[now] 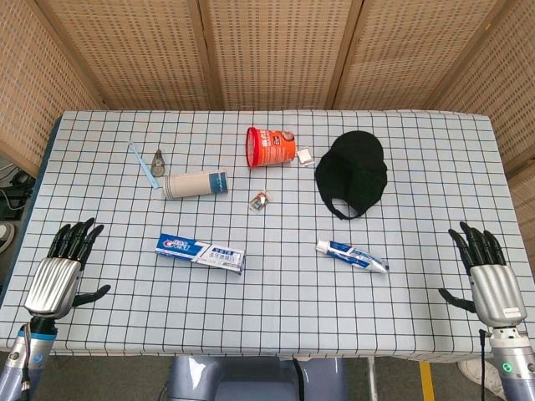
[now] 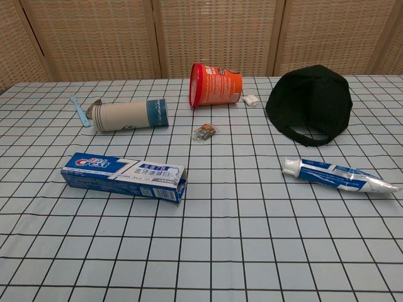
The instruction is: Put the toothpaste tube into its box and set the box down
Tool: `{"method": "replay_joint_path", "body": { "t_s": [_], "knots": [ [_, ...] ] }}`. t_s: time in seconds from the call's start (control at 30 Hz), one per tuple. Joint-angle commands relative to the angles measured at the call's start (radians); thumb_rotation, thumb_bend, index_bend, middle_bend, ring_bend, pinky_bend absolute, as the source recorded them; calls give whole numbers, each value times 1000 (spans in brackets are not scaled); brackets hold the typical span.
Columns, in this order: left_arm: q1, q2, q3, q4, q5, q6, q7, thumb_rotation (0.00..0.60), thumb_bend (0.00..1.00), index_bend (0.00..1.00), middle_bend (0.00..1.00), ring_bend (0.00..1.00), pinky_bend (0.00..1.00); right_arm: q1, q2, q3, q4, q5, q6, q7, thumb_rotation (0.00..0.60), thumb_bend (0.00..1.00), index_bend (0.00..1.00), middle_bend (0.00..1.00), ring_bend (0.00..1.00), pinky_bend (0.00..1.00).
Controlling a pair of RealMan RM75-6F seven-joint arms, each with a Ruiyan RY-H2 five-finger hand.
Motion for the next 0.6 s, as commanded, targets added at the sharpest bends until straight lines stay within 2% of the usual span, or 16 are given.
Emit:
{"method": "replay_joint_path", "body": {
  "t_s": [0.03,0.27,0.37,0.6],
  "knots": [
    [3,0,-6,-3,-5,-6,7,600,0,0,0,0,0,-2,-2,3,0,0,-3,-9,600,0,0,0,0,0],
    [11,3,-17,-20,-12,-15,28,600,0,0,0,0,0,13,1,-12,-24,-5,-67,11,600,0,0,0,0,0],
    [13,5,-22,-29,-12,-18,38,600,0,0,0,0,0,40,-12,-15,-34,-16,-118,20,600,0,36,18,0,2],
    [14,-2,-27,-35,-19,-39,65,600,0,0,0,0,0,144,-134,33,-47,65,-285,-164,600,0,257,232,165,194]
  ]
}}
